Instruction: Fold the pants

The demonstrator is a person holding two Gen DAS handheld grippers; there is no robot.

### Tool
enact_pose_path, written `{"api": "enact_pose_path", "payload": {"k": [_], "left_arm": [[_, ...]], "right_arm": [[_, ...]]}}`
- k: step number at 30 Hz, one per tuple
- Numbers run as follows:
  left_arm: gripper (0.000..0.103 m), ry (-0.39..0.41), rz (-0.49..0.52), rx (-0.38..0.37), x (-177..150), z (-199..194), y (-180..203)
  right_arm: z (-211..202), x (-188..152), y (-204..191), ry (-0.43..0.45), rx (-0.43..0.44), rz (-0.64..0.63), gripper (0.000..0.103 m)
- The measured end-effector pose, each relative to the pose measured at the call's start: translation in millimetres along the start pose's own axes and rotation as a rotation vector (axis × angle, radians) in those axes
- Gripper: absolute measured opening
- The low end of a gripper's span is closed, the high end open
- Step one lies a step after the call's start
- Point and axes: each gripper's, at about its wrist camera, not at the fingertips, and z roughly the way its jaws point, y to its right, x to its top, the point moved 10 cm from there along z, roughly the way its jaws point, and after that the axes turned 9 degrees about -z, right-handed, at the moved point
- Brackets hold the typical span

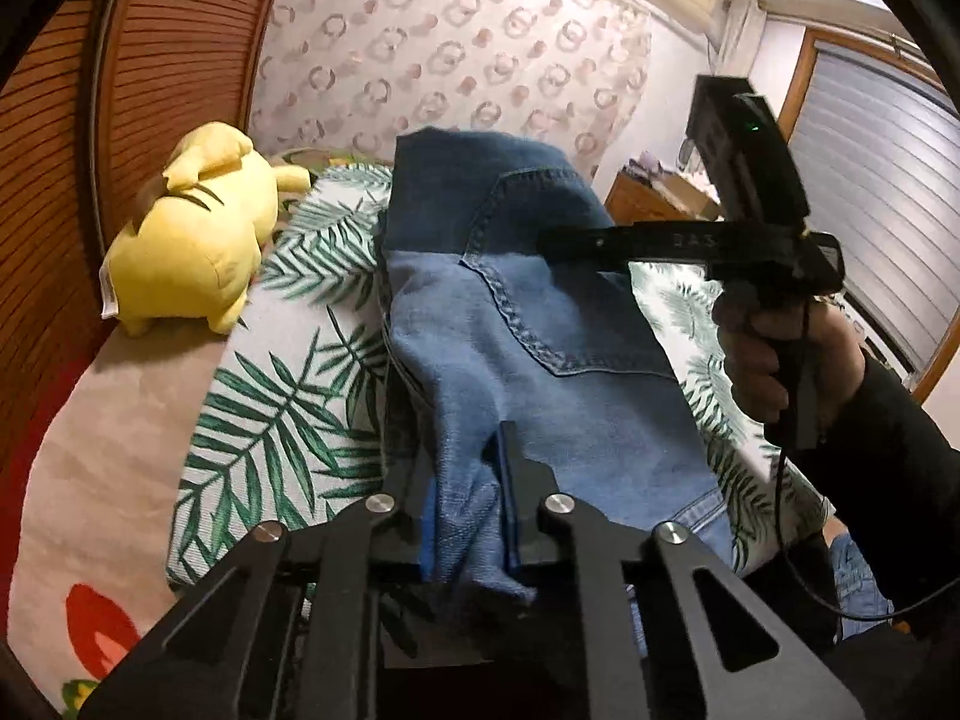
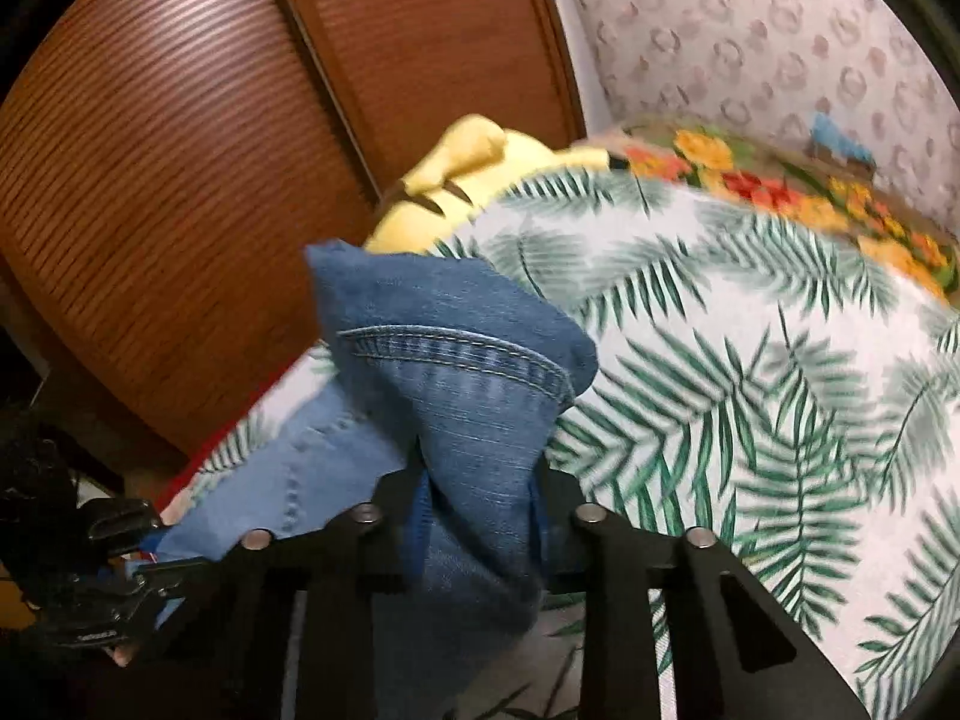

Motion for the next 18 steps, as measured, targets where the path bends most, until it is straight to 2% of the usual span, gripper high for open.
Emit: {"api": "enact_pose_path", "payload": {"k": [5,8,18], "left_arm": [[0.016,0.065,-0.013,0.009,29,-12,-5],[0.016,0.089,-0.014,0.020,51,-11,-14],[0.016,0.085,-0.009,0.076,136,39,-59]], "right_arm": [[-19,37,-12,0.094,0.006,-0.044,0.022],[-23,50,-9,0.122,0.012,-0.052,0.022],[42,106,37,0.145,-0.043,-0.040,0.022]]}}
